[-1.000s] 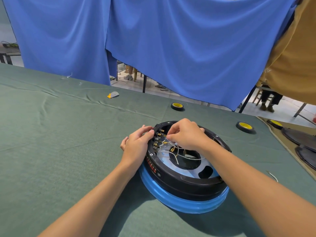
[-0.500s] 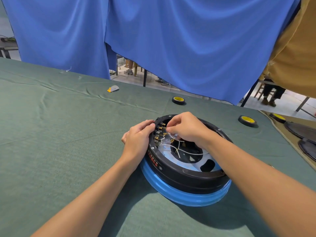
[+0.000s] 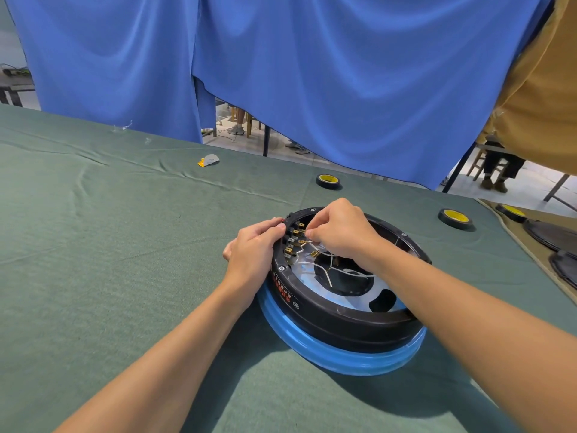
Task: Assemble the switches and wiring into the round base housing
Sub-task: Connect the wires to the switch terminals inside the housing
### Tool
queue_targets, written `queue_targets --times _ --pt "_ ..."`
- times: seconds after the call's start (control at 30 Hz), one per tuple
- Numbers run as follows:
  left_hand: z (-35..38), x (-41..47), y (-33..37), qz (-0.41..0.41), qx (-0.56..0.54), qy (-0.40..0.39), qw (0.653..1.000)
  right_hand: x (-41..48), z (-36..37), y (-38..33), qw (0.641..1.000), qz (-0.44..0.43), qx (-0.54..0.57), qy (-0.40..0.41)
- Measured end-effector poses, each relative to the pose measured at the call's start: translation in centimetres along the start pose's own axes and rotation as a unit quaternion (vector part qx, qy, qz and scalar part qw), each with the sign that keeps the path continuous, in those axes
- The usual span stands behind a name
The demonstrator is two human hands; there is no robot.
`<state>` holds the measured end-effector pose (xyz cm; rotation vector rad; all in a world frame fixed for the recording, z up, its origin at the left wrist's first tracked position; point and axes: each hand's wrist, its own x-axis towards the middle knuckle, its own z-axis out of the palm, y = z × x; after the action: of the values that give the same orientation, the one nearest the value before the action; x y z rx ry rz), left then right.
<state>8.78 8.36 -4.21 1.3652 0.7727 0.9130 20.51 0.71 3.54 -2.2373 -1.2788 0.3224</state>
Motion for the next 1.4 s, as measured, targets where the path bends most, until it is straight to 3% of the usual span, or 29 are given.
queue_targets --times 0.53,0.73,0.93,1.4 --pt "-0.2 0.0 0.1 0.003 0.012 -0.009 1.0 0.6 0.0 0.0 1.0 -0.021 0.0 0.0" --pt "0.4 -0.1 0.1 -0.003 -0.018 0.016 1.0 0.3 -0.1 0.5 0.996 -0.051 -0.07 -0.018" --pt "0.5 0.1 0.0 0.007 -0.016 0.008 1.0 -1.1 -0.8 1.1 0.975 -0.147 -0.148 0.082" --pt "0.6 0.0 0.3 0.01 -0.013 0.021 1.0 -0.8 0.1 0.8 0.971 -0.174 -0.157 0.044"
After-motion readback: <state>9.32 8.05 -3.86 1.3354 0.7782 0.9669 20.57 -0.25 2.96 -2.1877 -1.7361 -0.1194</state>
